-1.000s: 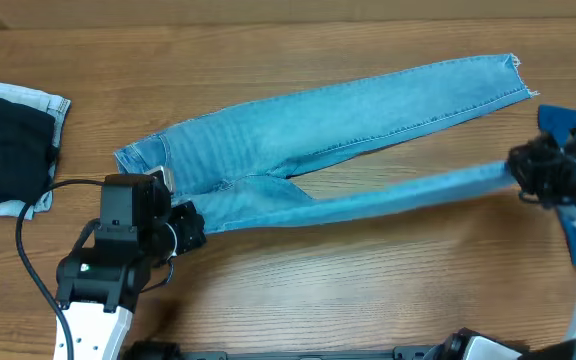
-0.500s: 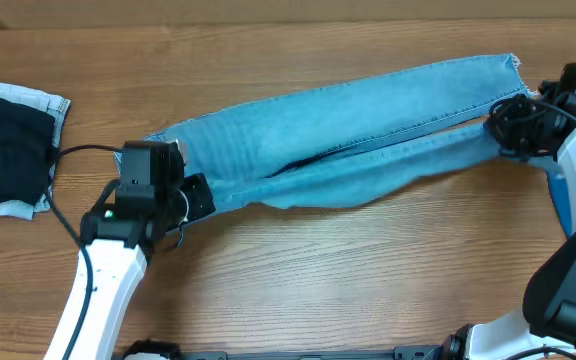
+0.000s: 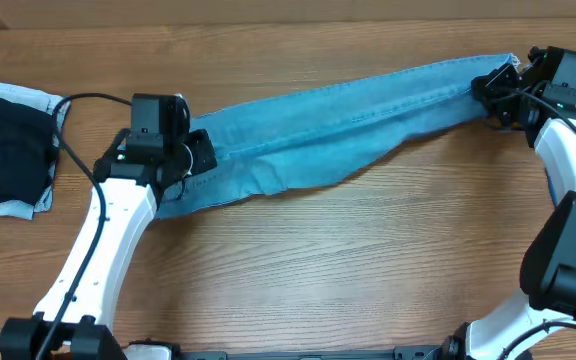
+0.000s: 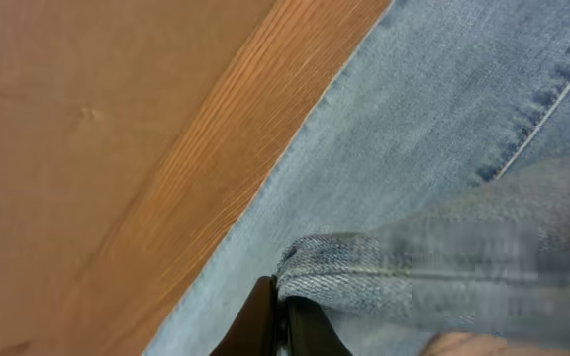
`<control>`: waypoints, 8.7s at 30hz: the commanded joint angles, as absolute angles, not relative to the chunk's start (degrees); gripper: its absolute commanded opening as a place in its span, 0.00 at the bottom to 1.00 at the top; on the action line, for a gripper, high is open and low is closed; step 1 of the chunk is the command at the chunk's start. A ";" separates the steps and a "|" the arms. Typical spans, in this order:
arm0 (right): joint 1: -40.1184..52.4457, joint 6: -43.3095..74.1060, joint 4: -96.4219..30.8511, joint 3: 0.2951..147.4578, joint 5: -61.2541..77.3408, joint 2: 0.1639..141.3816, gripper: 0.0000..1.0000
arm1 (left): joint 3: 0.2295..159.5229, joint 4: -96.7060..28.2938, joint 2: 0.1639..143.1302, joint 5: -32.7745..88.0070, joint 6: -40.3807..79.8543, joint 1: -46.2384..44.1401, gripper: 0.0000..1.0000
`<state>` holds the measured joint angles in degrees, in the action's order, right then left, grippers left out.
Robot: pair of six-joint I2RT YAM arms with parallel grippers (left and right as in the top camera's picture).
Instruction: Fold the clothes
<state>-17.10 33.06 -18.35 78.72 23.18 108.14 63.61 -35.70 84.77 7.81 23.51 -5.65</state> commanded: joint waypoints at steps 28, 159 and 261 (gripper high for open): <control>-18.68 35.59 -6.13 81.52 32.75 114.59 0.94 | 84.86 -34.02 97.27 9.78 20.86 5.69 0.53; -23.27 -14.37 -41.39 97.47 28.95 118.83 0.18 | 53.04 -28.62 102.83 5.78 24.88 12.25 0.04; 7.75 15.05 -50.13 80.73 9.43 116.22 0.08 | 64.66 -19.55 108.60 -5.37 17.08 -2.07 0.04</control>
